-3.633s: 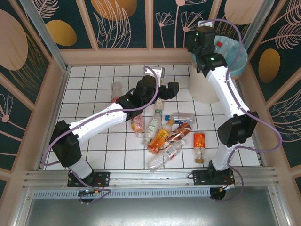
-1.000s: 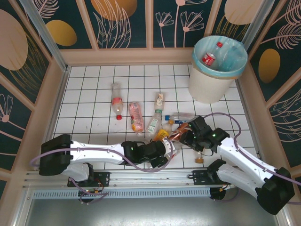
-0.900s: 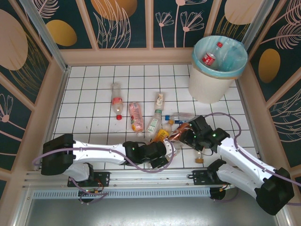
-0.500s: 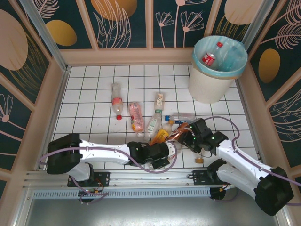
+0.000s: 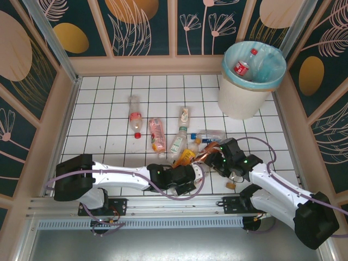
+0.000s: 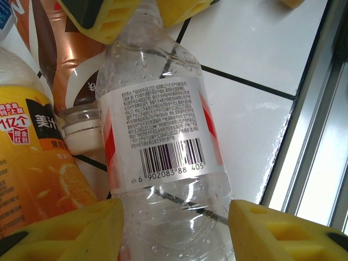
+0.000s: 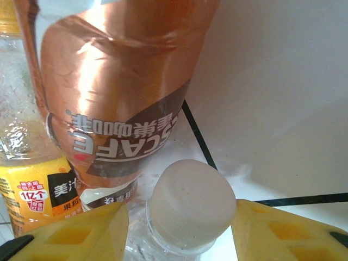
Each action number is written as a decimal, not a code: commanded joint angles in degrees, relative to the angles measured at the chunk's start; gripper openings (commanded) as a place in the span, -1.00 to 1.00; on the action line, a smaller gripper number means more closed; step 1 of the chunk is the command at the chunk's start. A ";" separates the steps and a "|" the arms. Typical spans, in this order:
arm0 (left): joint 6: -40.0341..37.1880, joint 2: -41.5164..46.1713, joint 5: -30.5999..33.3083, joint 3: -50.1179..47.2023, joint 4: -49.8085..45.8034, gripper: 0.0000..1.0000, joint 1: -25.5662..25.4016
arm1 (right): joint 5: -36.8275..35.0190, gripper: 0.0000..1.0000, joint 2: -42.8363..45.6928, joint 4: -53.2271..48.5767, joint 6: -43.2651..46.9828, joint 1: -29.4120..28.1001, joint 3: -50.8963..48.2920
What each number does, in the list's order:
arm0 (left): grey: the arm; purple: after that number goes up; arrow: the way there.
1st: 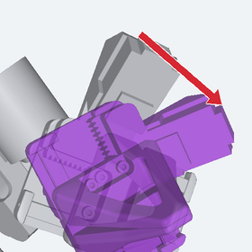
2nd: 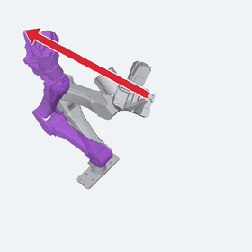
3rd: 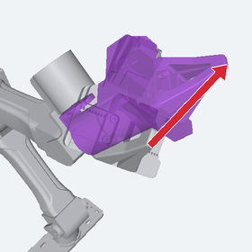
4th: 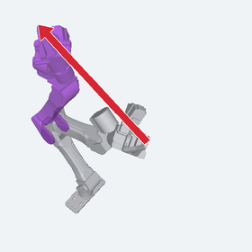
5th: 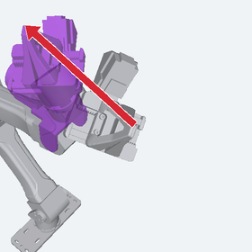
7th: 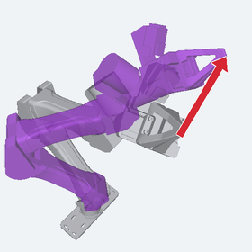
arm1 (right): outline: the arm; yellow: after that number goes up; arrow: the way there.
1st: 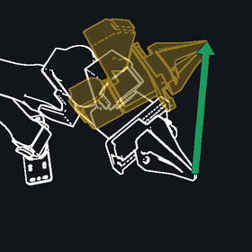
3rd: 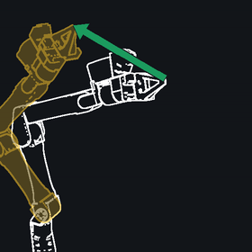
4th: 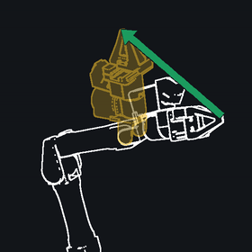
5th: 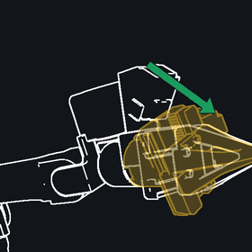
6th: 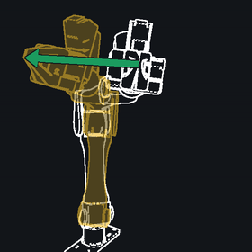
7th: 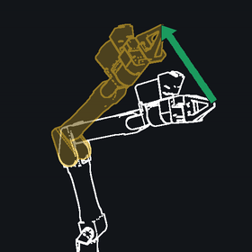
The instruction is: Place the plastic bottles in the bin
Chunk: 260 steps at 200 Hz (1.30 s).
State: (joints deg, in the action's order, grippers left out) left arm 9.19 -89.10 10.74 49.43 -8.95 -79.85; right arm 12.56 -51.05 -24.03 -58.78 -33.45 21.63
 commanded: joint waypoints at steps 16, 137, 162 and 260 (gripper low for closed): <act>1.19 1.52 1.72 -2.41 -2.11 0.08 -0.08 | 2.07 0.04 0.16 4.87 -3.15 0.67 -2.52; -0.01 10.67 6.43 -3.36 -0.58 0.13 -0.04 | 2.58 -0.46 5.96 0.79 -3.75 1.50 -0.40; 0.04 14.03 8.15 -2.70 -1.48 0.15 -0.05 | 1.88 -0.47 6.23 -1.88 -2.10 1.47 2.62; -3.61 22.92 25.02 13.38 -1.76 0.23 -0.04 | -2.95 -0.64 4.74 -15.77 10.17 1.37 29.40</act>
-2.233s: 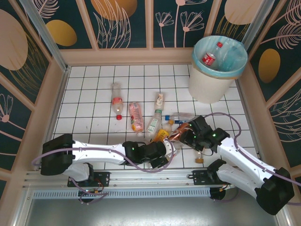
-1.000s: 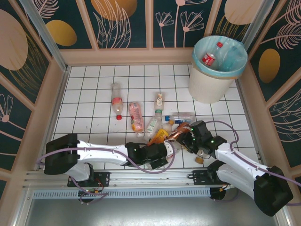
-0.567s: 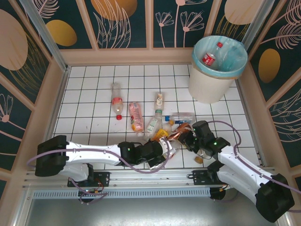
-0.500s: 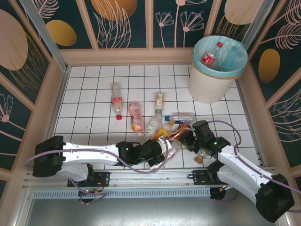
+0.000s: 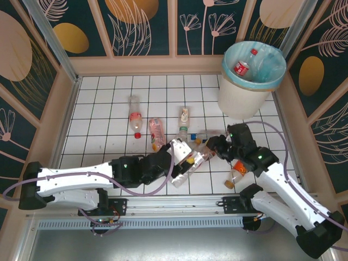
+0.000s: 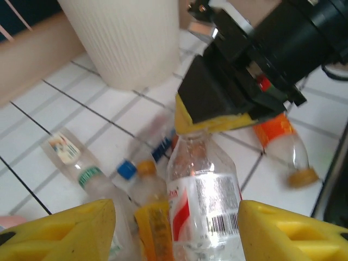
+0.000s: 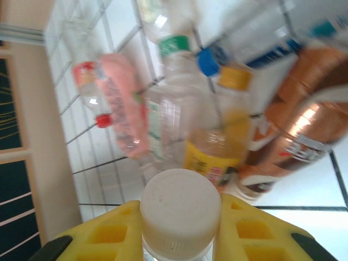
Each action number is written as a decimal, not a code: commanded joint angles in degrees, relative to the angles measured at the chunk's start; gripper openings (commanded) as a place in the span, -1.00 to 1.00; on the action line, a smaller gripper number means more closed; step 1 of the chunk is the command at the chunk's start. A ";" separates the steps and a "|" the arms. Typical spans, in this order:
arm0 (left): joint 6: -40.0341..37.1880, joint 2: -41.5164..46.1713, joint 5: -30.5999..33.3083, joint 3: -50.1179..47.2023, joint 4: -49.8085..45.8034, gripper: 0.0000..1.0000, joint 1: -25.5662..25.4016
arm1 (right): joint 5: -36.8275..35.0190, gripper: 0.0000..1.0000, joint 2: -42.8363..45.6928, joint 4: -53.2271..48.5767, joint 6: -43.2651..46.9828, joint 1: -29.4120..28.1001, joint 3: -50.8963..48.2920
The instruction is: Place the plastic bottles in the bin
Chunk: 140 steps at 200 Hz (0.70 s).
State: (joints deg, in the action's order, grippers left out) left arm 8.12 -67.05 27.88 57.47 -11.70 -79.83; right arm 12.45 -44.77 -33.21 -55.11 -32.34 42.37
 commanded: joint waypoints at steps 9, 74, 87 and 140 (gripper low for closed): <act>-2.75 0.86 10.36 7.24 1.14 0.24 -0.03 | -3.20 -0.65 -2.87 -8.42 8.48 0.26 12.33; 0.66 1.66 26.17 17.19 1.83 0.32 0.20 | -8.82 -0.68 -12.46 -15.75 20.08 0.26 37.36; 2.01 1.48 28.31 18.07 1.86 0.34 0.66 | -11.44 -0.69 -13.93 -15.17 21.83 0.26 40.76; 9.46 2.61 25.22 17.24 5.55 0.34 7.20 | -23.81 -0.73 -21.37 -13.19 31.91 0.26 58.74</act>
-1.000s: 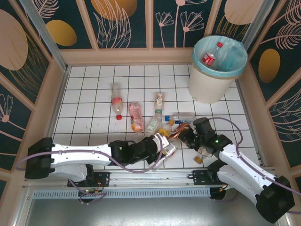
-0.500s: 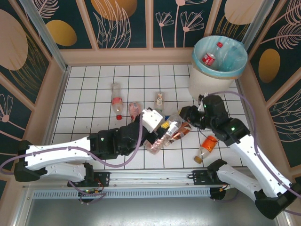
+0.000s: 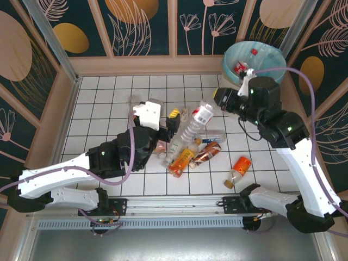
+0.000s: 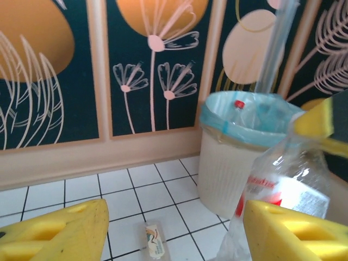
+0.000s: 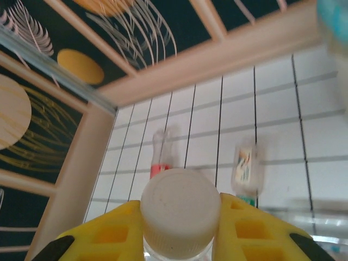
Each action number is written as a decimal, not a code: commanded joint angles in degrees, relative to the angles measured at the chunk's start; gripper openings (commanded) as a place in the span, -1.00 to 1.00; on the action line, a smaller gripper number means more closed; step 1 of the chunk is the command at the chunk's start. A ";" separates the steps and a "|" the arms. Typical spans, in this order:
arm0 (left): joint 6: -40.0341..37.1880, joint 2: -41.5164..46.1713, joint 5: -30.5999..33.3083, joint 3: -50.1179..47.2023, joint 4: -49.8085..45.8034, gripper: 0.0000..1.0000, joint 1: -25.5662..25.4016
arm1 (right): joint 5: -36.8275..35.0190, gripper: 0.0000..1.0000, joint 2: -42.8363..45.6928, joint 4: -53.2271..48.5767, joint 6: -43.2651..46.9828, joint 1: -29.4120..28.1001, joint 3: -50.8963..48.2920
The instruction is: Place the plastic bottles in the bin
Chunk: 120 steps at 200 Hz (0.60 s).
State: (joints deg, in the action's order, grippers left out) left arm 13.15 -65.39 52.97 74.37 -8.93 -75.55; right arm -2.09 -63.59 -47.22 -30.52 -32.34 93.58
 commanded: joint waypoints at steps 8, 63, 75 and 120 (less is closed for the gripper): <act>4.92 0.38 -0.22 0.87 2.50 0.34 3.62 | -11.59 -0.73 -3.66 1.60 9.43 0.26 9.63; 5.97 -4.82 -3.49 2.51 5.90 0.34 4.64 | -29.08 -0.82 -9.20 15.63 26.54 0.47 16.49; 6.21 -5.71 -4.51 2.56 6.58 0.34 4.71 | -32.61 -0.85 -10.50 19.74 30.46 0.53 16.69; 5.92 -6.82 -5.28 1.12 7.35 0.35 4.94 | -43.19 -0.91 -17.35 34.71 47.12 4.23 19.47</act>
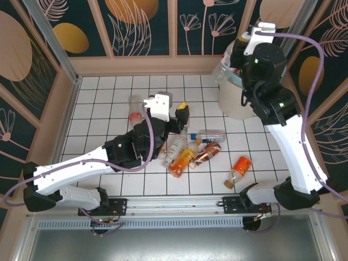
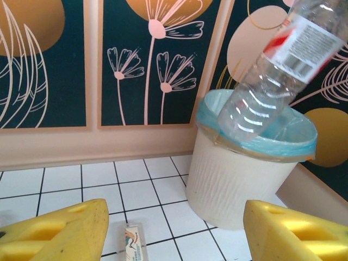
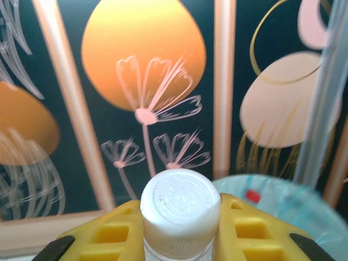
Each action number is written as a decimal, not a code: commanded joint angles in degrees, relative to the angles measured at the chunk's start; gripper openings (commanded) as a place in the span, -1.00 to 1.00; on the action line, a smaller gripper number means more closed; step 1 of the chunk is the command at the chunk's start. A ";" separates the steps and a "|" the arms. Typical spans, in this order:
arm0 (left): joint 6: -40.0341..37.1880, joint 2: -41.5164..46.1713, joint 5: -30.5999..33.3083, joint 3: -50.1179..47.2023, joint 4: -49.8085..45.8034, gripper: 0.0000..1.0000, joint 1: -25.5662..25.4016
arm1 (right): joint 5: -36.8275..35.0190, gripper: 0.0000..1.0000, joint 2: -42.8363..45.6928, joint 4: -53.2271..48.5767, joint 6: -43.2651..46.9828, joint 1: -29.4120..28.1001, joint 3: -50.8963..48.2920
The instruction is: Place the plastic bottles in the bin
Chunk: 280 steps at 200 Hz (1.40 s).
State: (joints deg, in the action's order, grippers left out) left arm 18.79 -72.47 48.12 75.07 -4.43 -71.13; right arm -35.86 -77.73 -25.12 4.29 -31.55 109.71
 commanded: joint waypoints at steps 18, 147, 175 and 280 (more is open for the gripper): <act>-0.83 1.45 1.36 -0.59 3.25 0.35 0.64 | -9.91 -0.92 -6.87 13.60 14.56 6.70 6.24; 3.56 10.14 6.41 -9.01 1.70 0.34 1.08 | -4.22 -0.91 -18.01 9.62 3.11 22.97 -4.63; 3.86 10.16 6.84 -9.58 2.10 0.34 1.09 | -2.02 -0.89 -16.51 10.85 1.33 23.99 -8.63; 3.99 8.29 4.92 -9.32 3.61 0.35 1.10 | -0.93 -0.74 -16.06 3.04 -7.87 23.15 -13.22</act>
State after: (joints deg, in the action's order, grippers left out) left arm 21.80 -64.10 52.97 65.98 -2.07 -70.39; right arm -37.87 -94.74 -20.16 1.19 -8.08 98.91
